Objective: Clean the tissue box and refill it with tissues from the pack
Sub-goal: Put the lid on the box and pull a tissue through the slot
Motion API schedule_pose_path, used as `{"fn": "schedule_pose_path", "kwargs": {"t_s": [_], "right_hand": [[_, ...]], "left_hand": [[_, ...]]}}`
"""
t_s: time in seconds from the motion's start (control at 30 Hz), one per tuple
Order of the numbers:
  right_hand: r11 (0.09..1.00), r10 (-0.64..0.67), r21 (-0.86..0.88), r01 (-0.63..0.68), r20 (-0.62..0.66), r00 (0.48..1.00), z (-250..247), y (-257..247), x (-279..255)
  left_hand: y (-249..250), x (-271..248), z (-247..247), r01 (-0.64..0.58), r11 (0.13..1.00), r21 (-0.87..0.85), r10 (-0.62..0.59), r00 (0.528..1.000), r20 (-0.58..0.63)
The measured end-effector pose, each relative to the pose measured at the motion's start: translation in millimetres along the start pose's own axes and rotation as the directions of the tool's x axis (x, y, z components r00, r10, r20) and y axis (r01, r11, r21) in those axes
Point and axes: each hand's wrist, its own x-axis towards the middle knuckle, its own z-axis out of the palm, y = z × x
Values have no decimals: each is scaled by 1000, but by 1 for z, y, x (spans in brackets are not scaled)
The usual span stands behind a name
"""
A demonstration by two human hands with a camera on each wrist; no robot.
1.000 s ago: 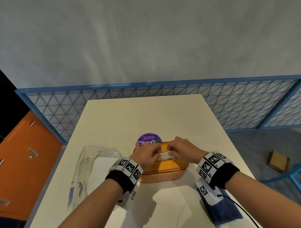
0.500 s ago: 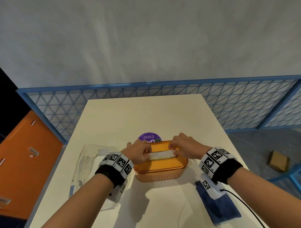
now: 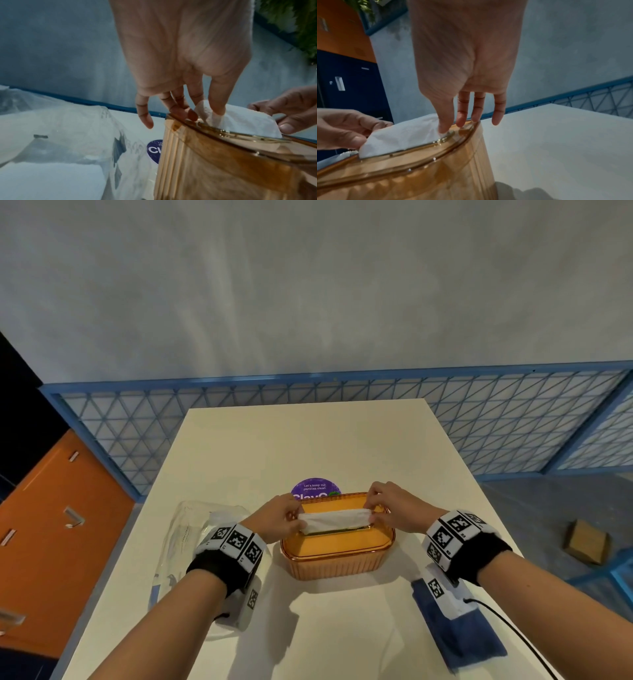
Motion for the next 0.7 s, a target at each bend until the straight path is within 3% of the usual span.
{"fn": "schedule_pose_path", "kwargs": {"t_s": [0.27, 0.43, 0.7], "right_hand": [[998, -24, -54, 20, -72, 997, -14, -1, 4], [1000, 6, -5, -6, 3, 1000, -9, 7, 2], [973, 118, 207, -104, -59, 991, -3, 18, -2]], "left_hand": [[-12, -1, 6, 40, 982, -183, -56, 995, -80], [-15, -3, 7, 34, 965, -261, -66, 991, -114], [-12, -2, 7, 4, 915, -403, -81, 981, -175]]}}
